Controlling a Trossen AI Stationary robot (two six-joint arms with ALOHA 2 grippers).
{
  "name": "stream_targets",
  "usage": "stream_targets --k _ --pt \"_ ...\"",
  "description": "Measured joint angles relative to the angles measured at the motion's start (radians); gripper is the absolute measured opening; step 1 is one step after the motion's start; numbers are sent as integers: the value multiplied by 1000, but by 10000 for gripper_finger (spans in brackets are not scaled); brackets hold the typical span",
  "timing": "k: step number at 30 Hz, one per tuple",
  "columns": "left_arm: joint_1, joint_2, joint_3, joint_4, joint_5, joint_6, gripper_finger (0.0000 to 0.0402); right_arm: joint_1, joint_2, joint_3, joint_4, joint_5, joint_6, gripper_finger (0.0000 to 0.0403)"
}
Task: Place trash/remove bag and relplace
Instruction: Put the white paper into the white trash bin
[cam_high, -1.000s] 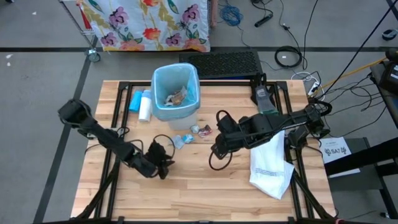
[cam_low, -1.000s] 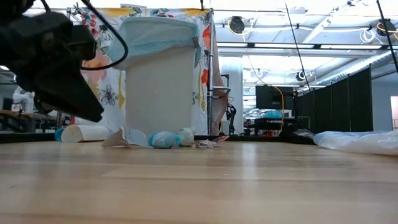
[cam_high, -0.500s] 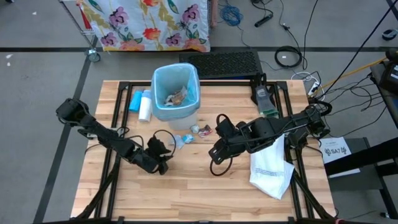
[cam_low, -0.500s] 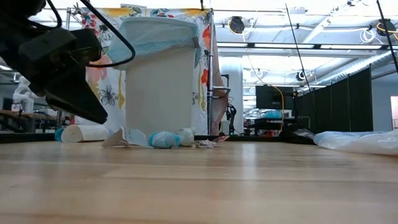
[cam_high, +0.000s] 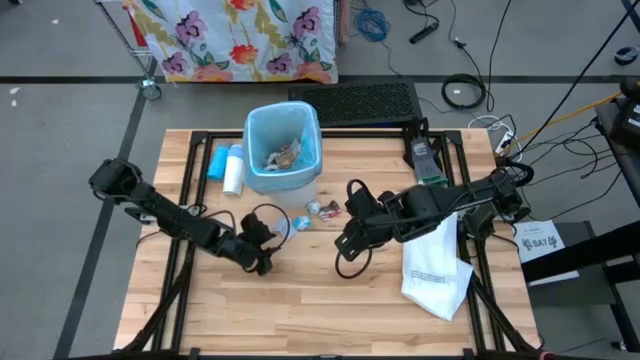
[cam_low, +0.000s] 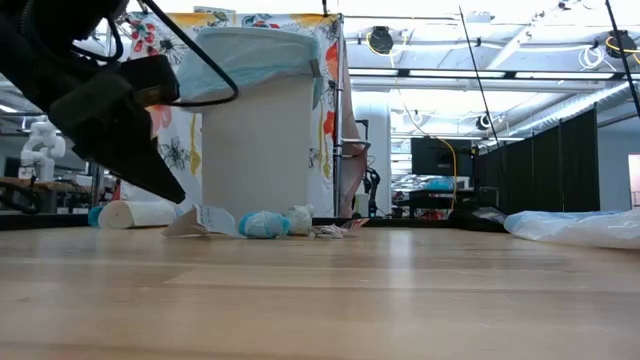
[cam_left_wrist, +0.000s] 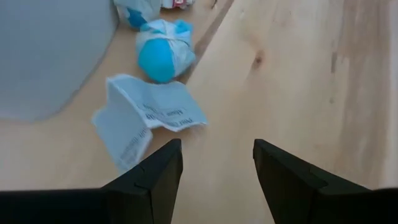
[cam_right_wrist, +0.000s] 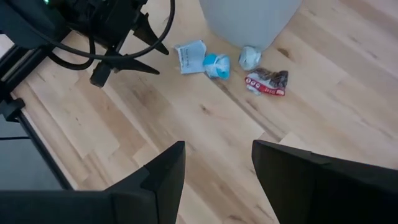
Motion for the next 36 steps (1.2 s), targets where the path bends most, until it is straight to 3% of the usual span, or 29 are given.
stream_targets --k 4,11,19,22,28,36 --pt "24 0 0 -27 -39 83 199 -9 0 0 0 1 -50 178" --pt "92 17 0 -74 -57 99 199 -39 0 0 0 1 -172 178" --pt "183 114 2 -55 9 127 194 -81 0 0 1 1 -316 178" --pt "197 122 2 -22 11 89 162 -98 0 0 1 0 -365 178" --pt "222 122 22 -4 63 72 16 -118 0 0 0 -2 -387 178" --pt "146 100 186 -24 179 -69 4 -116 0 0 -18 -8 -361 178"
